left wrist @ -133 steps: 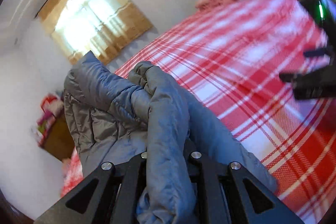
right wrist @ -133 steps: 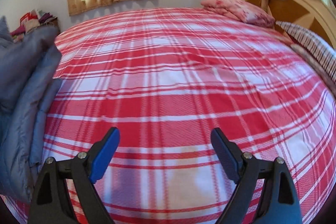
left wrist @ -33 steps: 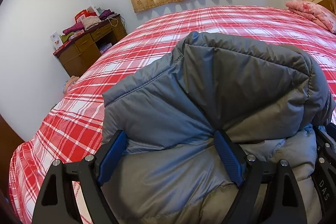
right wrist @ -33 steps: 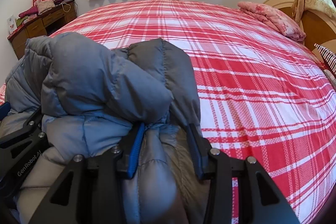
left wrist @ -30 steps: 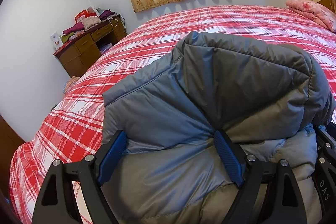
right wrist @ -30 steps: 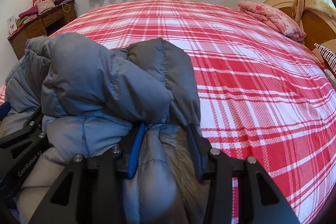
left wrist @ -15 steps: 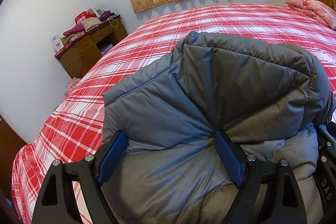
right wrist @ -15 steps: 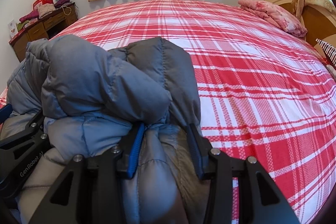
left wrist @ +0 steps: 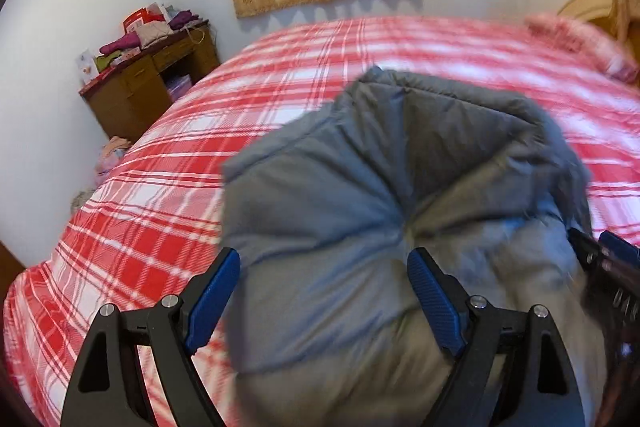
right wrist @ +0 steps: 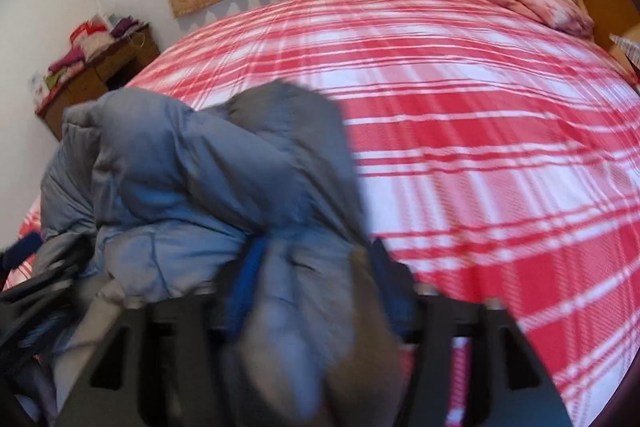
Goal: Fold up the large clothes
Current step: 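Lift the bundle with both grippers and roll it over onto itself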
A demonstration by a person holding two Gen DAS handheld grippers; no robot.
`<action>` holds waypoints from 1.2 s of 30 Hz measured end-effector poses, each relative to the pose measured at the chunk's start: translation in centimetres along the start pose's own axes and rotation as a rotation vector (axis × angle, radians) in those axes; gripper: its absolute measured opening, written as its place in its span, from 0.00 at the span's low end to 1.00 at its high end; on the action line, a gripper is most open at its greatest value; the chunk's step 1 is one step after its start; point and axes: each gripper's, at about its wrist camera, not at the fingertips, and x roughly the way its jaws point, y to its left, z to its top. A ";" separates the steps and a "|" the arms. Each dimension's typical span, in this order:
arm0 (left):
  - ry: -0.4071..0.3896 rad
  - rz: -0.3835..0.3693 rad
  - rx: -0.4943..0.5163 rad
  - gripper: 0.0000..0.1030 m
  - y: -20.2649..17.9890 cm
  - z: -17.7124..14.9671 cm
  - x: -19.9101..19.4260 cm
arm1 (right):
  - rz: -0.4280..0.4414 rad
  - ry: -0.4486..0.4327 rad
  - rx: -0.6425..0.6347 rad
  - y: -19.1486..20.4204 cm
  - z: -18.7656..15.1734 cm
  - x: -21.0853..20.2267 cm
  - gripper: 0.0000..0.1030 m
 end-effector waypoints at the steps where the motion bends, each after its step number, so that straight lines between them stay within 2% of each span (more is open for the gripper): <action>1: -0.006 0.000 0.007 0.84 1.0 -0.6 -0.7 | 0.025 -0.001 0.001 -0.3 -0.3 -0.6 0.73; 4: -0.005 -0.021 -0.002 0.84 4.0 -2.9 -1.7 | 0.038 -0.006 -0.032 -0.5 -1.7 -1.8 0.73; 8: 0.015 -0.095 -0.026 0.84 5.1 -4.8 -1.7 | 0.082 0.028 -0.014 -0.6 -2.5 -1.3 0.72; 10: 0.015 -0.102 -0.031 0.84 4.9 -5.1 -1.6 | 0.106 0.036 0.001 -0.7 -2.5 -1.1 0.71; 12: 0.002 -0.097 -0.016 0.84 4.2 -5.2 -1.5 | 0.173 0.057 0.006 -0.8 -2.5 -1.1 0.59; 14: -0.016 -0.084 0.013 0.84 3.3 -5.5 -1.6 | 0.187 0.052 -0.037 -0.3 -2.9 -1.3 0.52; 18: -0.023 -0.082 0.040 0.84 2.6 -5.1 -1.0 | 0.239 0.056 0.004 -0.9 -2.9 -0.4 0.53; 20: -0.013 -0.104 0.032 0.84 2.6 -4.8 -0.4 | 0.250 0.068 0.007 -0.8 -2.5 0.0 0.57; 22: -0.002 -0.128 0.019 0.84 2.8 -4.7 0.0 | 0.252 0.071 -0.009 -0.4 -2.4 0.0 0.56; 24: -0.002 -0.141 0.019 0.84 2.7 -4.7 0.0 | 0.294 0.072 0.001 -0.6 -2.6 -0.2 0.47; 26: -0.023 -0.137 0.043 0.82 2.3 -4.9 -0.3 | 0.318 0.071 -0.009 -0.5 -2.9 -0.3 0.42; 28: -0.028 -0.175 0.051 0.70 1.9 -4.9 -0.1 | 0.339 0.097 0.009 -0.6 -2.6 0.4 0.39; 29: -0.028 -0.187 0.056 0.65 1.6 -4.8 -0.1 | 0.362 0.108 0.026 -0.8 -2.5 0.6 0.31; 30: -0.034 -0.195 0.076 0.52 1.1 -4.8 -0.2 | 0.392 0.117 0.041 -0.8 -2.2 0.9 0.25; 31: -0.041 -0.188 0.105 0.38 0.5 -4.7 -0.5 | 0.395 0.109 0.029 -0.5 -2.3 0.7 0.22; 32: -0.053 -0.155 0.136 0.30 -0.1 -4.8 -0.9 | 0.400 0.091 0.008 0.0 -2.4 0.1 0.19; 33: -0.068 -0.122 0.165 0.17 -0.5 -4.7 -1.6 | 0.411 0.072 0.003 0.3 -2.6 -0.5 0.17; 34: -0.080 -0.122 0.151 0.11 -0.2 -4.6 -2.4 | 0.429 0.052 0.010 0.2 -2.8 -1.0 0.17; 36: -0.116 -0.121 0.120 0.08 1.1 -4.1 -4.3 | 0.470 0.012 0.040 0.3 -3.1 -2.3 0.16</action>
